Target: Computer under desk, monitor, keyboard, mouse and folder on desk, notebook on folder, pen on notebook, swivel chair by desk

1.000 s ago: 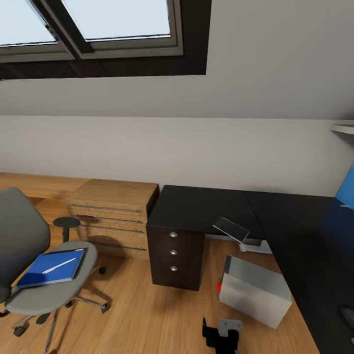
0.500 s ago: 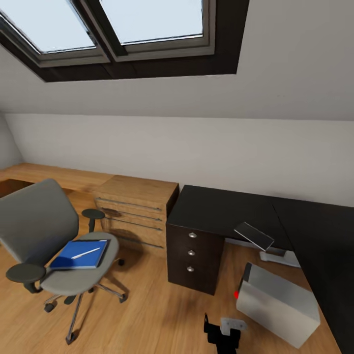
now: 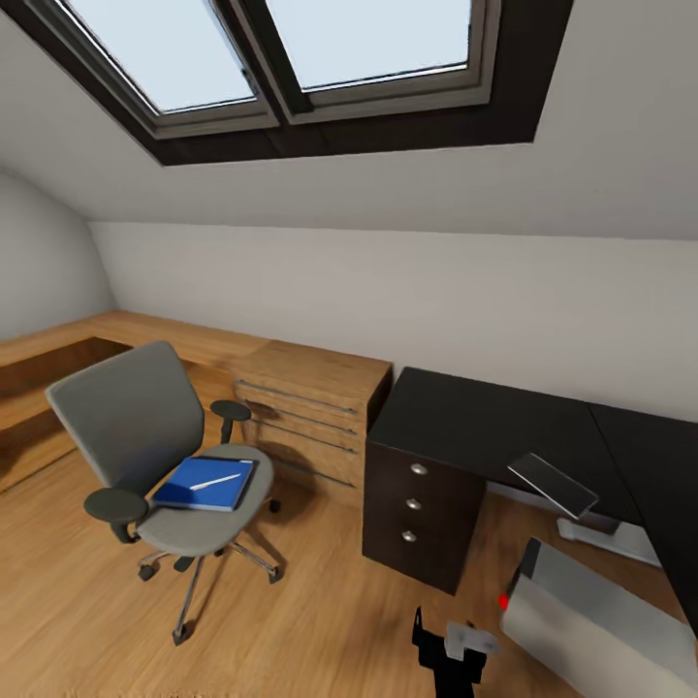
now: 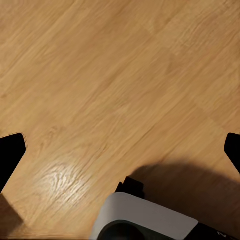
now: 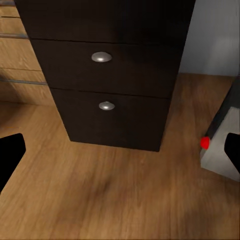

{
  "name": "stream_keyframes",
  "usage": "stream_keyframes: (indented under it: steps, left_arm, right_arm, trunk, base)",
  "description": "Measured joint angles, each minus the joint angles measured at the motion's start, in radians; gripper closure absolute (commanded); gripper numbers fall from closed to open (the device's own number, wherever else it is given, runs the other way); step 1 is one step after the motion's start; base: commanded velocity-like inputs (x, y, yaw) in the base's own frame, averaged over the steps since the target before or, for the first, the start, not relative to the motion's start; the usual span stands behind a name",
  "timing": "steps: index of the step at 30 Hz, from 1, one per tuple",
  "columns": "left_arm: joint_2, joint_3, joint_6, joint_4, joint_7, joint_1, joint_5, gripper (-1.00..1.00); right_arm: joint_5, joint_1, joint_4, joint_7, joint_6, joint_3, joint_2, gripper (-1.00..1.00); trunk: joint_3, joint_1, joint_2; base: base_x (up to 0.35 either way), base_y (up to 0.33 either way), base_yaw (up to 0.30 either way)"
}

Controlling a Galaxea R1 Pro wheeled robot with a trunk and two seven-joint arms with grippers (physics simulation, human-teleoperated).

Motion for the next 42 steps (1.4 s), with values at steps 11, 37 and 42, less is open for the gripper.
stream_keyframes:
  steps: [11,37,42]
  left_arm:
    - [-0.001,0.0,-0.005,0.001,0.0,0.0,-0.001,-1.0]
    - [0.004,0.007,-0.665,0.132,0.013,0.0,-0.167,-1.0]
    - [0.002,0.01,-0.67,0.134,0.011,0.0,-0.163,-1.0]
  right_arm:
    - [0.003,0.024,-0.001,-0.049,-0.212,-0.003,0.0,-1.0]
    - [0.007,0.035,-0.003,-0.082,-0.249,0.003,-0.023,-1.0]
    - [0.004,0.035,-0.001,-0.082,-0.249,0.004,-0.023,-1.0]
  trunk:
    - [0.0,0.0,0.0]
    - [0.0,0.0,0.0]
    - [0.0,0.0,0.0]
  base:
    - [0.0,0.0,0.287]
    - [0.0,0.0,0.287]
    - [0.0,0.0,0.287]
